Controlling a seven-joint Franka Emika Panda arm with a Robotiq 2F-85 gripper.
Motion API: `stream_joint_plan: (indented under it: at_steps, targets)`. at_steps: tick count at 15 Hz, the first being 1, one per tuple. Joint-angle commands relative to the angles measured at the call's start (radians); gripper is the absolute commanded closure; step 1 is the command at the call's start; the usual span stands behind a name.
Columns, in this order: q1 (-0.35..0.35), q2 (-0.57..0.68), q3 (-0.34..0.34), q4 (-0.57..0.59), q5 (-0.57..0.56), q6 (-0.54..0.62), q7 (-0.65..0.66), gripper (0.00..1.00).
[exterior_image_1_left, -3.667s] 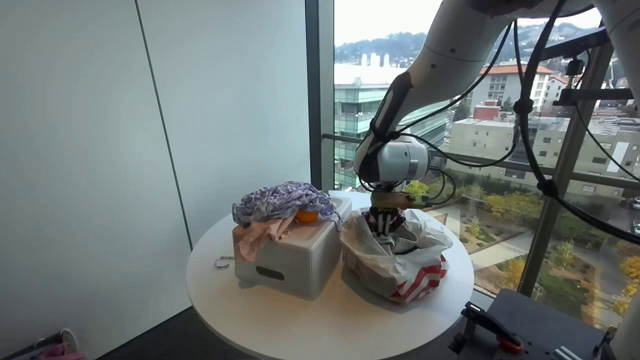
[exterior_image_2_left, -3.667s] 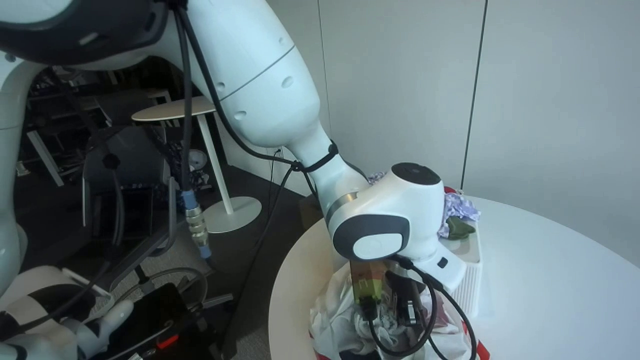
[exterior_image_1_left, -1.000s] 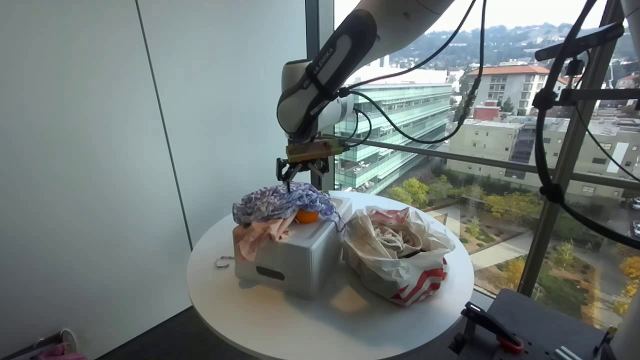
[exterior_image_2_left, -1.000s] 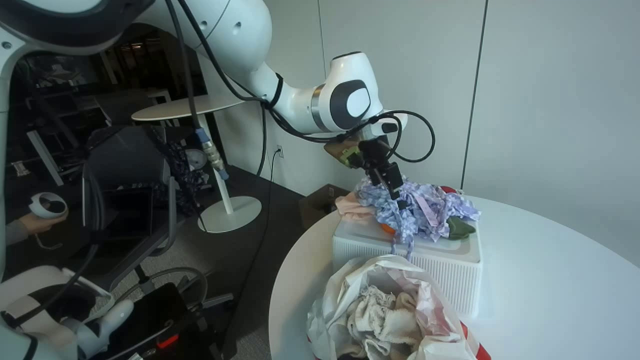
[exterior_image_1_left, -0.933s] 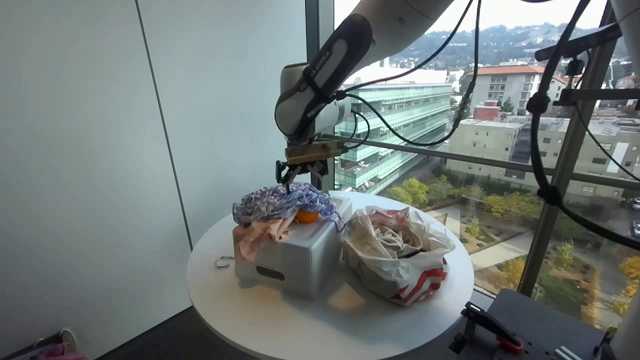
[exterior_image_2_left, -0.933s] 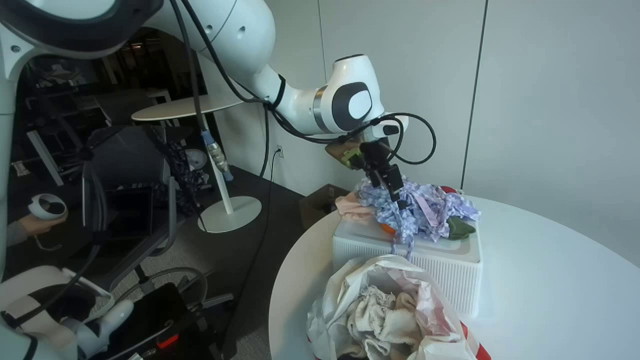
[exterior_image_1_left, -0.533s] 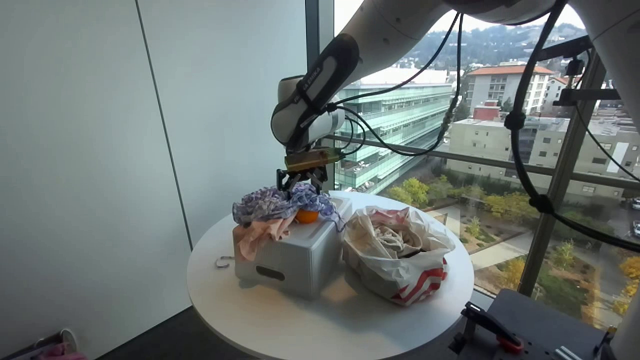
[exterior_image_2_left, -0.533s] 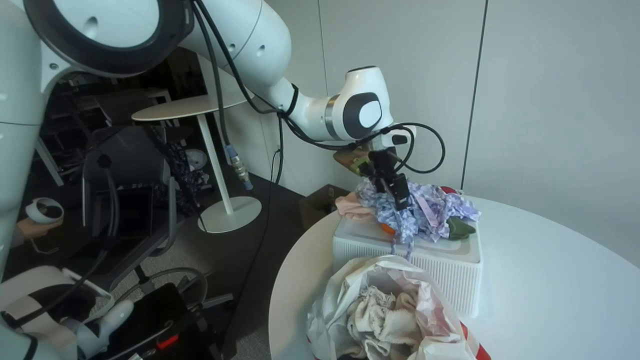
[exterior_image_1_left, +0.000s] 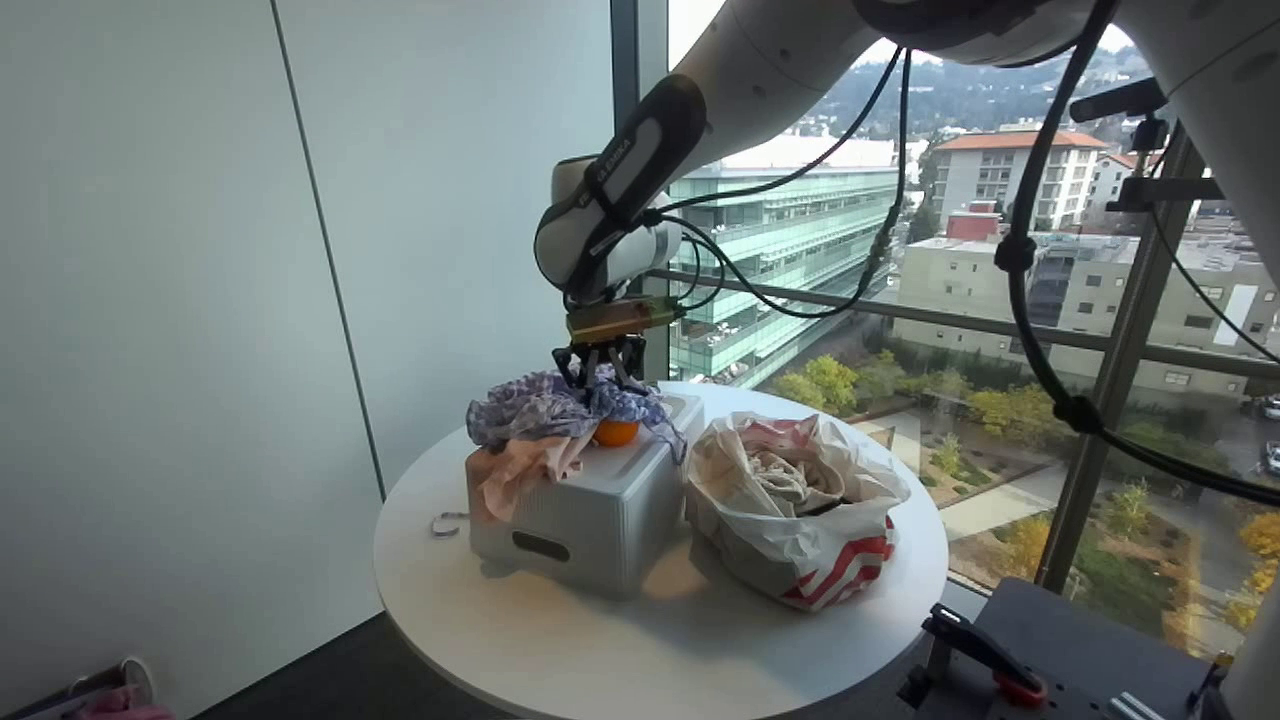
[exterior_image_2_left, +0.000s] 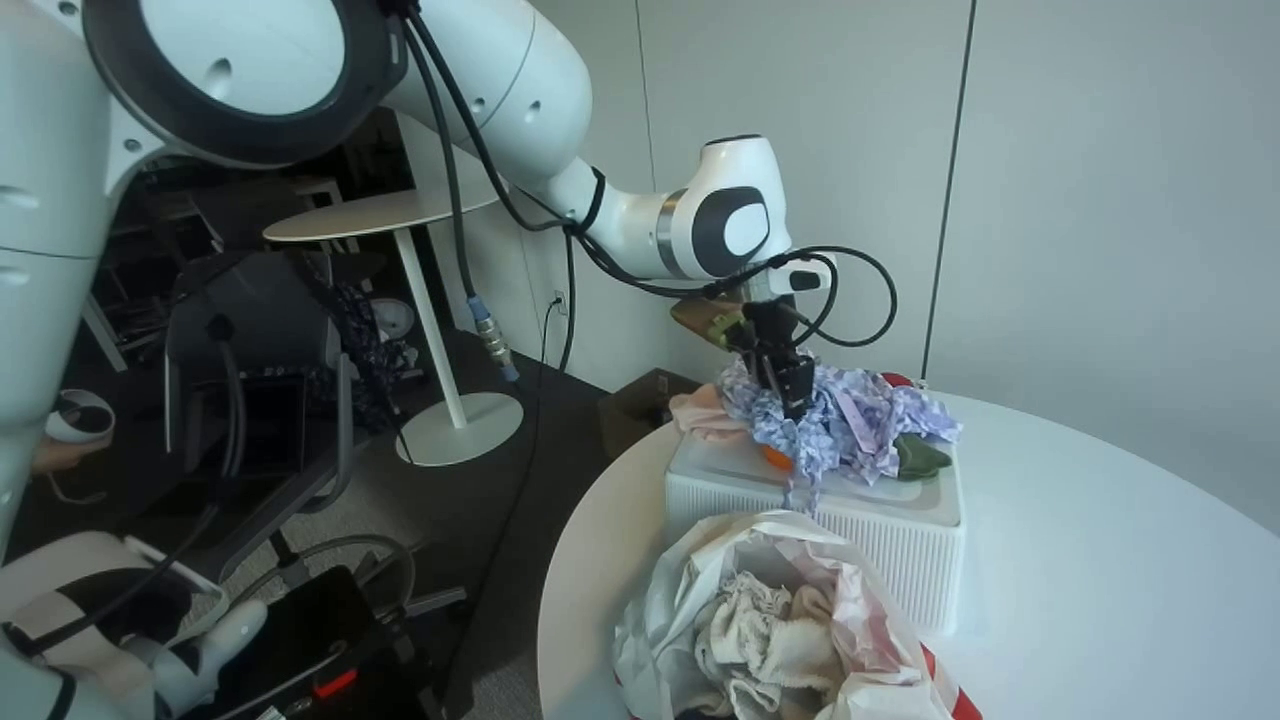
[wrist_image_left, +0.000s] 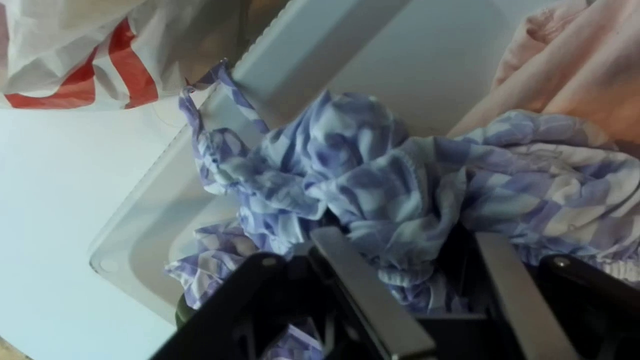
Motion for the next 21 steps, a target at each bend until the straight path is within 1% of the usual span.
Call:
stream_joint_plan:
  at_steps: [1,2,5,6,9,14,17,19,20,21]
  targets:
    - [0.01,-0.001,-0.014,0.024,0.037,-0.027,-0.027,0.8]
    - [0.012,-0.006,-0.015,0.021,0.04,-0.026,-0.024,0.88]
    - [0.016,-0.05,-0.018,-0.01,0.043,-0.004,-0.012,0.94]
    - [0.021,-0.081,-0.024,-0.033,0.034,0.015,-0.004,0.91]
    - [0.039,-0.177,-0.043,-0.102,0.005,0.081,0.024,0.9]
    - [0.063,-0.378,-0.077,-0.252,-0.032,0.226,0.103,0.9]
    - [0.073,-0.51,-0.096,-0.35,-0.122,0.303,0.204,0.9]
    - [0.06,-0.61,-0.09,-0.424,-0.216,0.329,0.281,0.9]
    - [0.047,-0.658,-0.075,-0.457,-0.262,0.33,0.318,0.9]
    - [0.064,-0.716,-0.09,-0.504,-0.311,0.335,0.353,0.9]
